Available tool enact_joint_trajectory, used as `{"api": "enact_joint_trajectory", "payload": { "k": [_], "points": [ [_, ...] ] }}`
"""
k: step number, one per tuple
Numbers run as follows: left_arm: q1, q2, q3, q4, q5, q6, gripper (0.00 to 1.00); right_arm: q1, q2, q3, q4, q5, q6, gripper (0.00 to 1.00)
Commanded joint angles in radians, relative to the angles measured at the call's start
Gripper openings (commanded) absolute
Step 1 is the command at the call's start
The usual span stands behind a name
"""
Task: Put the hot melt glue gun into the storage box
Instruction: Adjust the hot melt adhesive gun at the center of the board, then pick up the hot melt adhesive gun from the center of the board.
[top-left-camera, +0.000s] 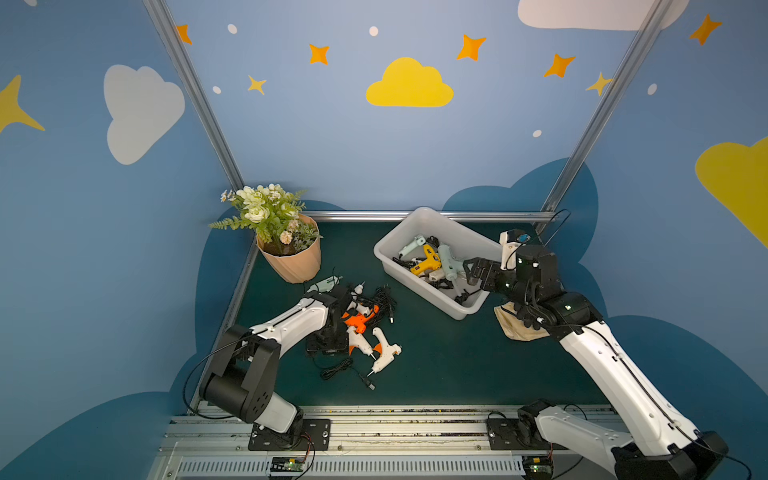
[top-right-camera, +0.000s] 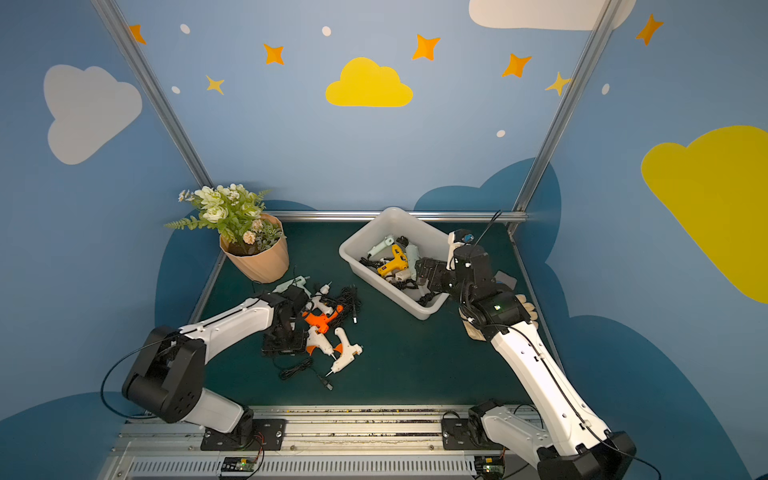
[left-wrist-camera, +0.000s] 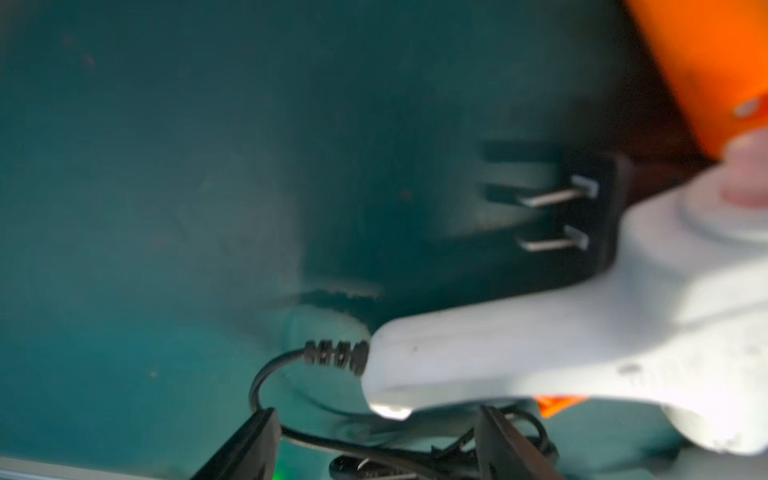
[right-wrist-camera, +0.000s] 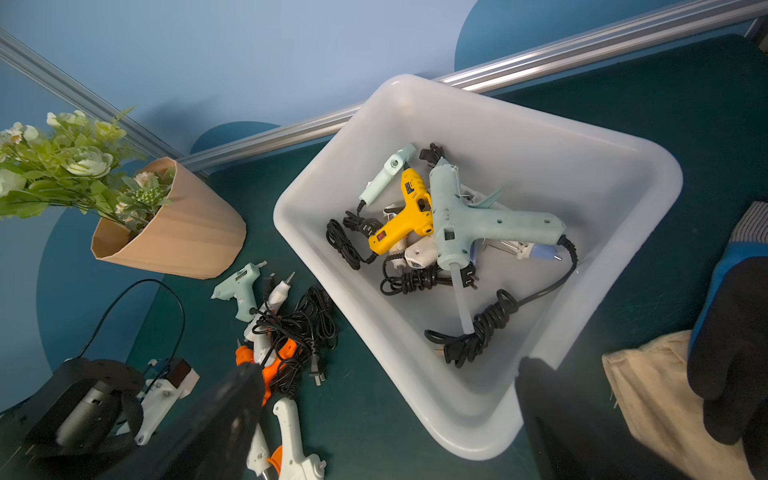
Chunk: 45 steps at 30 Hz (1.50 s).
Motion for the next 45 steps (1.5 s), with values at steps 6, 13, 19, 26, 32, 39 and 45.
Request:
{"api": "enact_joint_trajectory", "payload": {
  "k": [6, 13, 19, 26, 32, 39, 45],
  "points": [
    [0.005, 0.042, 0.036, 0.069, -0.084, 0.017, 0.87, 0.004, 0.017, -0.003, 0.004, -0.008, -0.003, 0.98],
    [-0.003, 0.070, 0.100, 0.079, -0.114, 0.060, 0.92, 0.008, 0.031, -0.001, 0.014, -0.020, 0.006, 0.98],
    [-0.059, 0.152, 0.179, 0.091, -0.142, 0.103, 0.82, 0.011, 0.040, 0.008, 0.013, -0.027, 0.004, 0.98],
    [-0.100, 0.217, 0.252, 0.065, -0.137, 0.080, 0.73, 0.012, 0.034, 0.024, -0.013, -0.021, -0.006, 0.98],
    [-0.101, 0.083, 0.197, 0.100, -0.084, -0.045, 0.72, 0.013, 0.023, 0.018, -0.018, -0.010, -0.010, 0.98],
    [-0.157, -0.183, 0.003, 0.320, -0.027, -0.344, 0.73, 0.013, 0.027, 0.013, -0.018, -0.016, -0.007, 0.98],
    [-0.202, -0.306, -0.124, 0.411, -0.114, -0.567, 0.68, 0.012, 0.019, -0.002, -0.005, -0.028, 0.003, 0.98]
  ]
}}
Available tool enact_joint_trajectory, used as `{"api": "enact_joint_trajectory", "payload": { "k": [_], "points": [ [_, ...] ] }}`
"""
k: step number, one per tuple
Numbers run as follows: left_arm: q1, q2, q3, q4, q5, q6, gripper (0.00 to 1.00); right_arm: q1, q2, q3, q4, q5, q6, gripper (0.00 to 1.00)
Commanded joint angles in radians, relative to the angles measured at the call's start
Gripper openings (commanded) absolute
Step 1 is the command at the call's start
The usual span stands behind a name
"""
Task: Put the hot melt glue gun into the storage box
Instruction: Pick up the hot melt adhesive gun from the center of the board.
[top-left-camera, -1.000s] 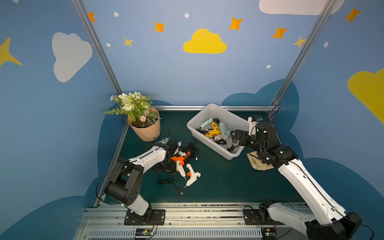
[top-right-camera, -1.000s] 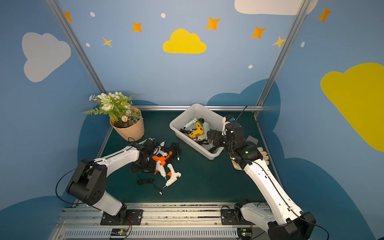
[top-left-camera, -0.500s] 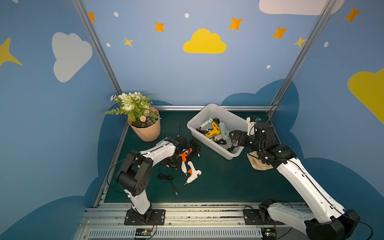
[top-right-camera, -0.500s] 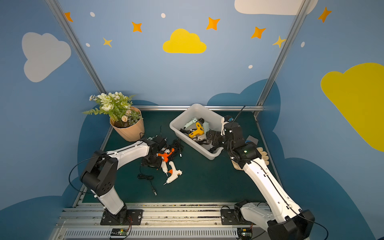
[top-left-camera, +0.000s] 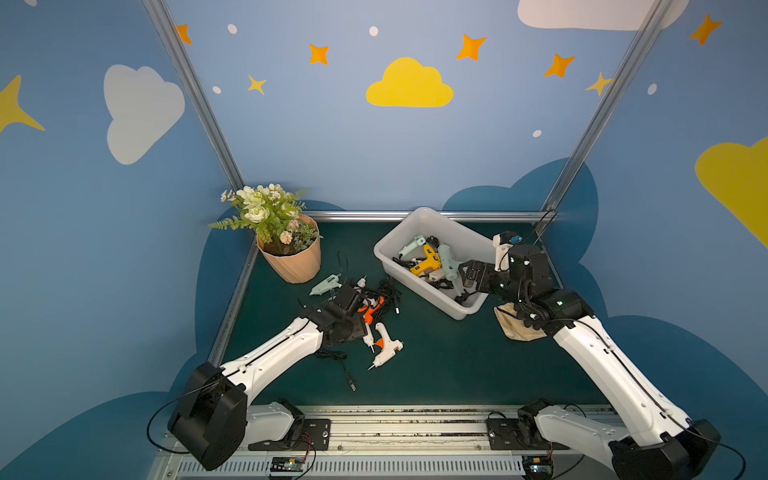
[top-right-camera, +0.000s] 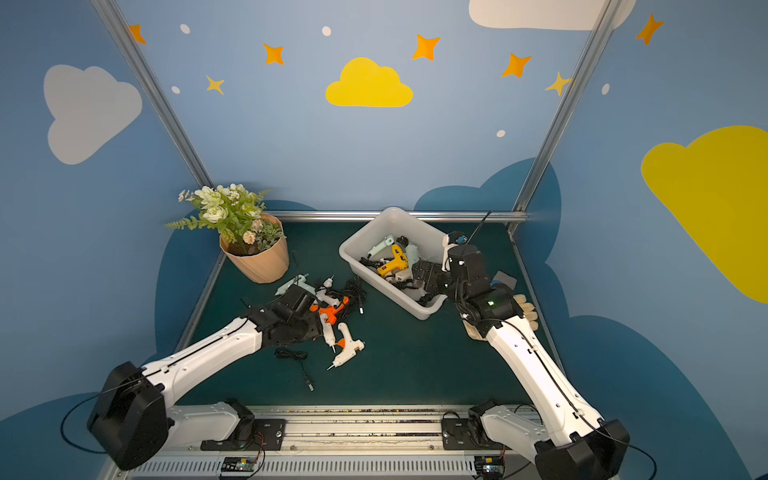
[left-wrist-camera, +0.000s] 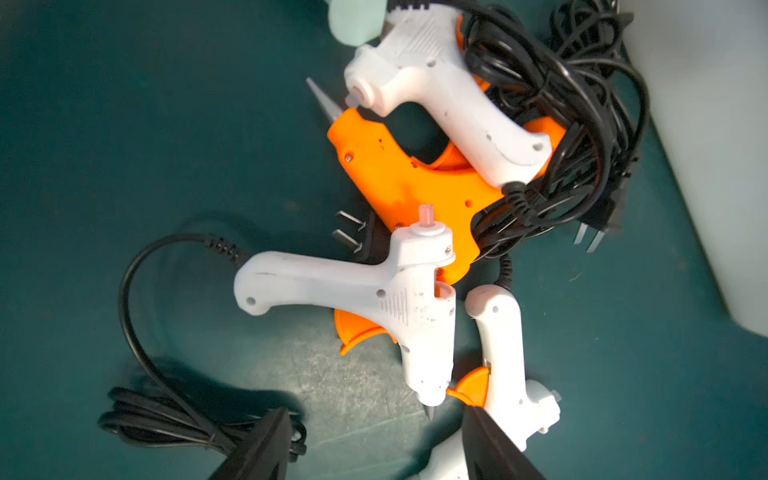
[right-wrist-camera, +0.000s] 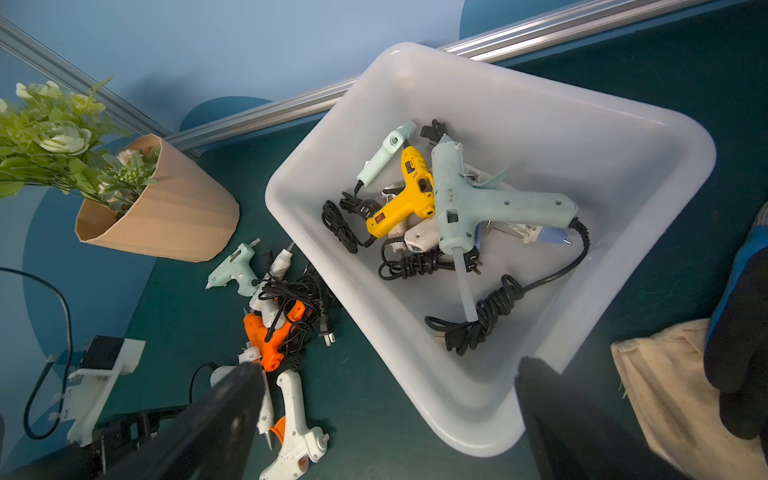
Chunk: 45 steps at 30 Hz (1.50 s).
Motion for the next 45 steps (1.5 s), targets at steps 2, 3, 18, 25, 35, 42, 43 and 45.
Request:
{"api": "enact_joint_trajectory", "payload": {
  "k": [2, 3, 18, 25, 35, 42, 43, 45],
  "points": [
    [-0.033, -0.030, -0.060, 0.106, -0.059, -0.214, 0.67, 0.006, -0.021, -0.004, 0.004, -0.011, 0.006, 0.98],
    [-0.043, -0.024, -0.066, 0.119, -0.068, -0.237, 0.67, 0.006, -0.022, -0.005, 0.005, -0.012, 0.008, 0.98],
    [-0.144, 0.266, 0.066, 0.142, -0.106, -0.291, 0.67, 0.008, -0.041, -0.015, -0.003, -0.011, 0.002, 0.98],
    [-0.143, 0.383, 0.126, 0.086, -0.091, -0.305, 0.61, 0.007, -0.048, -0.024, -0.002, -0.003, -0.001, 0.98],
    [-0.123, 0.404, 0.123, 0.010, -0.159, -0.315, 0.32, 0.005, -0.042, -0.023, -0.004, -0.005, -0.001, 0.98],
    [-0.118, 0.339, 0.154, -0.061, -0.234, -0.240, 0.03, 0.007, -0.034, -0.021, 0.001, -0.017, 0.008, 0.98],
    [-0.118, 0.323, 0.160, -0.081, -0.251, -0.227, 0.03, 0.007, -0.035, -0.021, 0.001, -0.019, 0.008, 0.98],
    [-0.119, 0.281, 0.171, -0.113, -0.287, -0.186, 0.03, 0.007, -0.034, -0.022, -0.001, -0.022, 0.010, 0.98]
  ]
}}
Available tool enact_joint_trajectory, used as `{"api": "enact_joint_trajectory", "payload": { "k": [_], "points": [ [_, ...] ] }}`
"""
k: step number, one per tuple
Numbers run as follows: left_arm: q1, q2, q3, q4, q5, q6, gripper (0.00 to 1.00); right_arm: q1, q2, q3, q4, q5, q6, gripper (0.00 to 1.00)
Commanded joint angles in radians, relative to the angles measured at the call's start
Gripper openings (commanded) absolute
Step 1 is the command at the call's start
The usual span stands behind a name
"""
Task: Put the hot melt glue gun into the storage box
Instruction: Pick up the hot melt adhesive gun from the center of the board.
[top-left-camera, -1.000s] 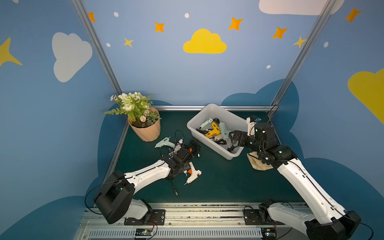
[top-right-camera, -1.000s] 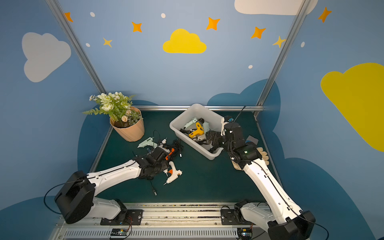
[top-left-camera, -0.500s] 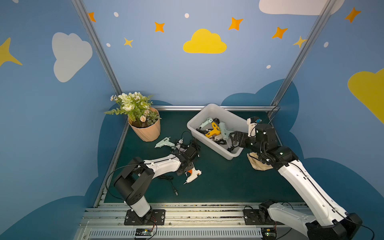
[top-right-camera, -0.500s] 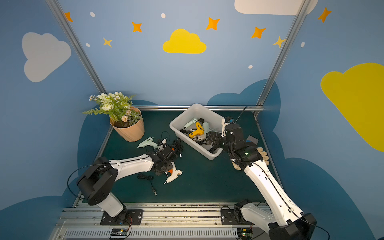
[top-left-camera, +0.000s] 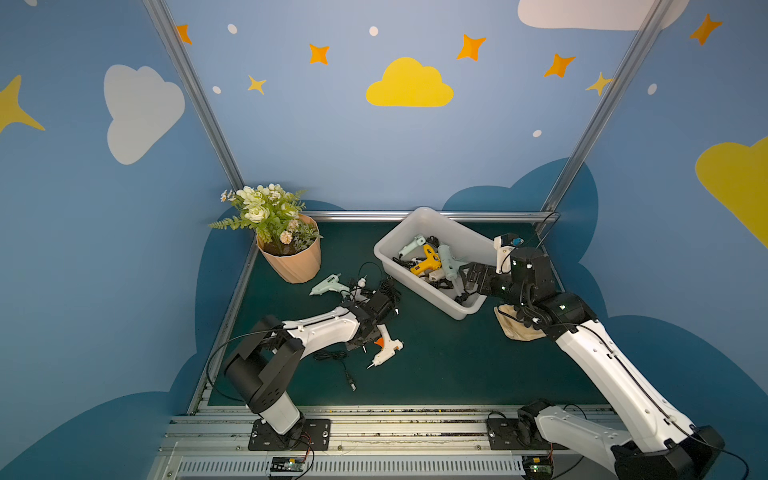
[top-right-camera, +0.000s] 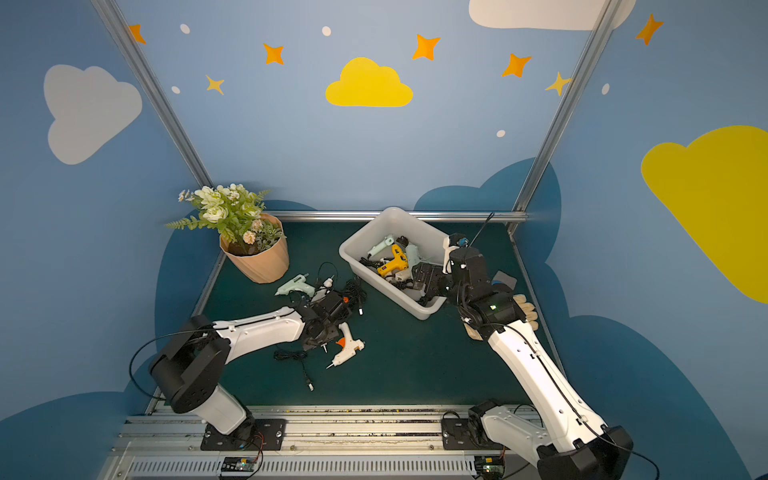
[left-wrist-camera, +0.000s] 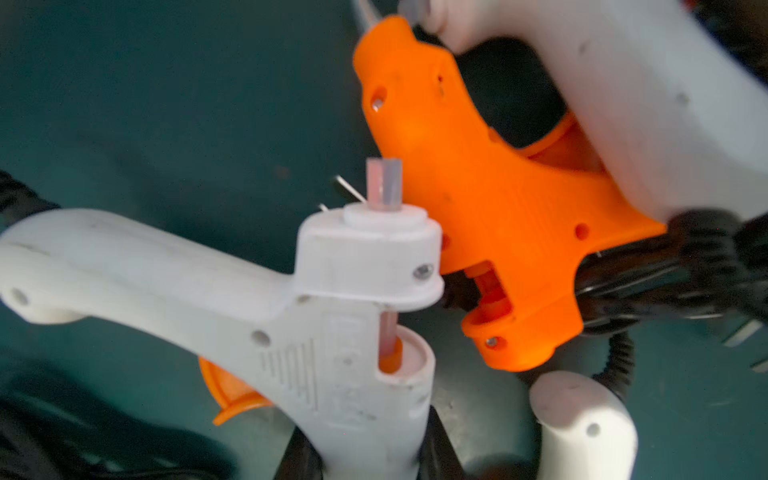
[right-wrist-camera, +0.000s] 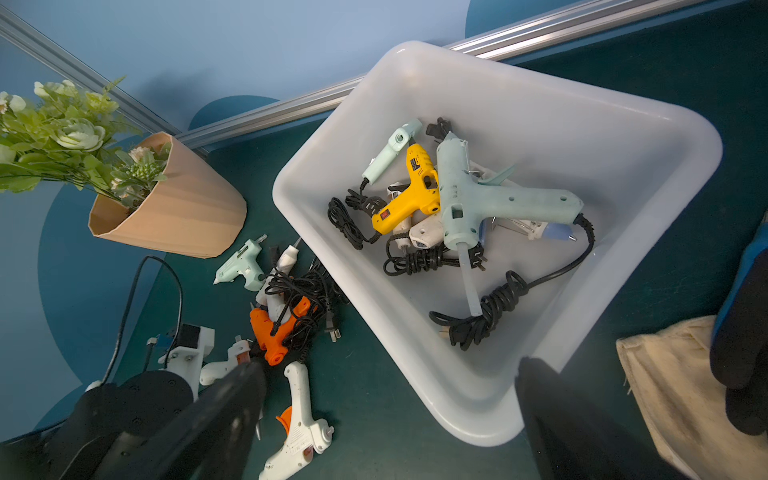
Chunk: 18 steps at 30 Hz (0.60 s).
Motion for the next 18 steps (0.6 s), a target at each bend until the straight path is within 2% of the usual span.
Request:
{"api": "enact_joint_trajectory", "payload": {
  "k": [1, 5, 9, 13, 18],
  "points": [
    [0.005, -0.093, 0.045, -0.094, -0.102, 0.099, 0.03, 0.003, -0.005, -0.006, -0.002, -0.015, 0.004, 0.98],
    [-0.002, -0.216, 0.039, -0.038, -0.110, 0.315, 0.03, 0.000, 0.009, -0.008, 0.008, -0.065, 0.005, 0.98],
    [-0.006, -0.335, 0.006, 0.083, -0.024, 0.541, 0.03, 0.001, 0.038, -0.010, 0.049, -0.174, 0.011, 0.98],
    [-0.006, -0.443, -0.069, 0.268, 0.155, 0.756, 0.03, 0.004, 0.076, -0.020, 0.128, -0.327, 0.048, 0.98],
    [-0.009, -0.524, -0.102, 0.367, 0.333, 0.907, 0.03, 0.038, 0.134, -0.028, 0.229, -0.472, 0.097, 0.92]
  ]
}}
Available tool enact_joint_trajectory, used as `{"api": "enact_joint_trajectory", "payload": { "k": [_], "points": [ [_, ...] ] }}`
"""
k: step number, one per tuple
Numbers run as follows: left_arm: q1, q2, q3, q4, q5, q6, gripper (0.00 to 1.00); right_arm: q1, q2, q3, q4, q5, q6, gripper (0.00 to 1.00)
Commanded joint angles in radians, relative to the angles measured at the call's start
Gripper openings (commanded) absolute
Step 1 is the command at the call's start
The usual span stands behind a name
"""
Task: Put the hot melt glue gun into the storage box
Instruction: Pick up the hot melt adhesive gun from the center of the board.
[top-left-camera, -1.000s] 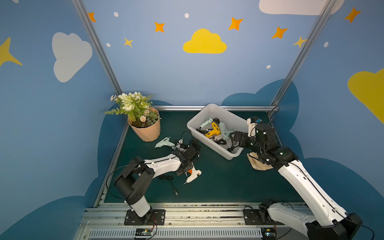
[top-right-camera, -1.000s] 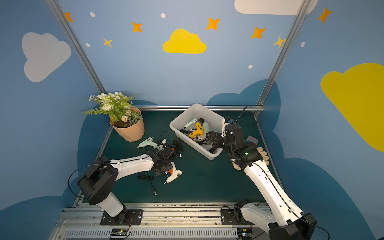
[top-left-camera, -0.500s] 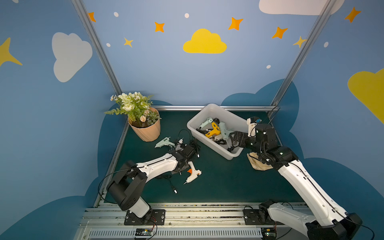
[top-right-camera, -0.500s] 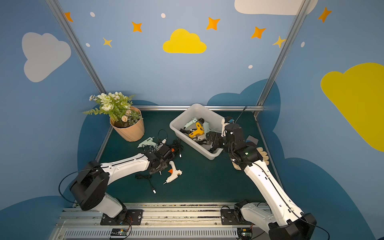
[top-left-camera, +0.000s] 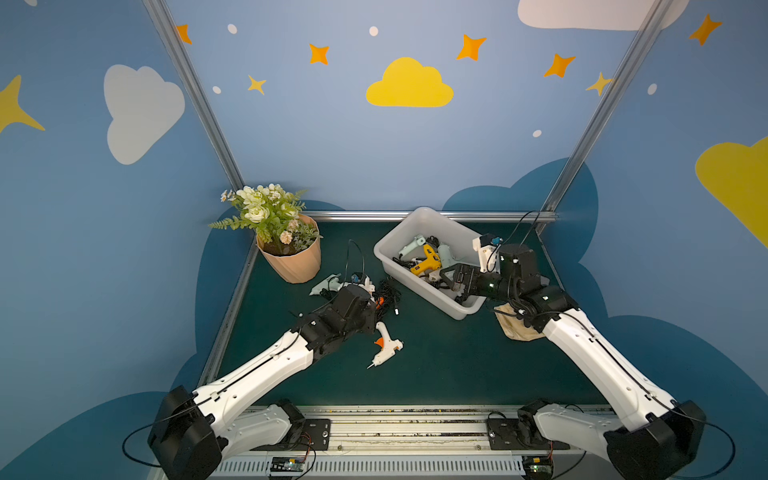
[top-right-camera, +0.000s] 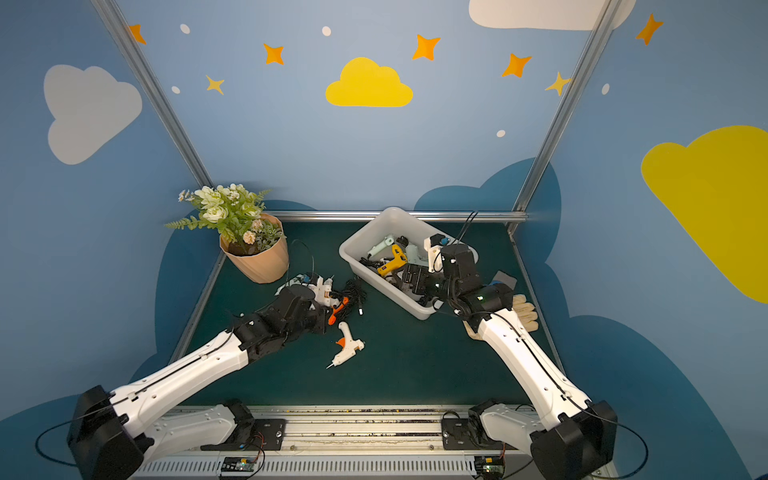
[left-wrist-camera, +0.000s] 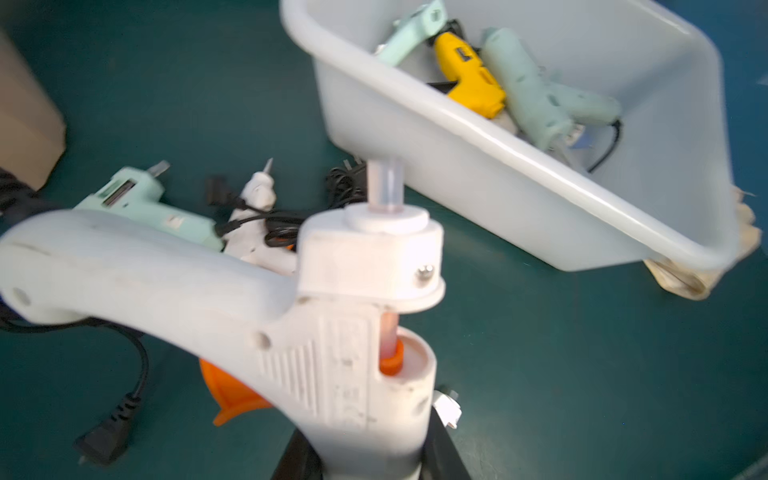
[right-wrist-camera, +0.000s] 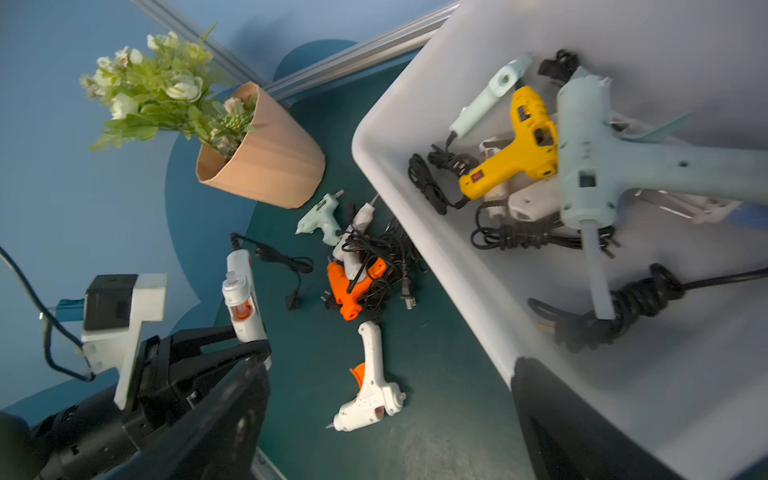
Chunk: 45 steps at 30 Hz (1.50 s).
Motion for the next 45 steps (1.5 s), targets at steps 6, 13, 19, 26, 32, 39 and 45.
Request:
{"api": "enact_joint_trajectory", "payload": {
  "k": [6, 13, 19, 26, 32, 39, 45],
  "points": [
    [-0.019, -0.069, -0.025, 0.178, 0.251, 0.283, 0.03, 0.128, 0.107, 0.032, 0.153, -0.147, 0.044, 0.89],
    [-0.027, -0.070, -0.031, 0.198, 0.276, 0.323, 0.03, 0.224, 0.215, 0.090, 0.189, -0.167, 0.061, 0.81],
    [-0.028, -0.064, -0.034, 0.195, 0.263, 0.330, 0.03, 0.276, 0.251, 0.111, 0.210, -0.152, 0.088, 0.78],
    [-0.028, -0.101, -0.062, 0.218, 0.233, 0.321, 0.03, 0.305, 0.166, 0.114, 0.116, 0.052, 0.083, 0.76],
    [-0.028, -0.125, -0.074, 0.227, 0.229, 0.322, 0.03, 0.327, 0.087, 0.086, 0.138, 0.087, 0.069, 0.72],
    [-0.029, -0.113, -0.065, 0.225, 0.232, 0.316, 0.03, 0.402, 0.139, 0.155, 0.103, 0.060, 0.041, 0.68],
    [-0.028, -0.134, -0.061, 0.227, 0.242, 0.315, 0.03, 0.412, 0.194, 0.172, 0.081, 0.091, 0.041, 0.67]
  ]
}}
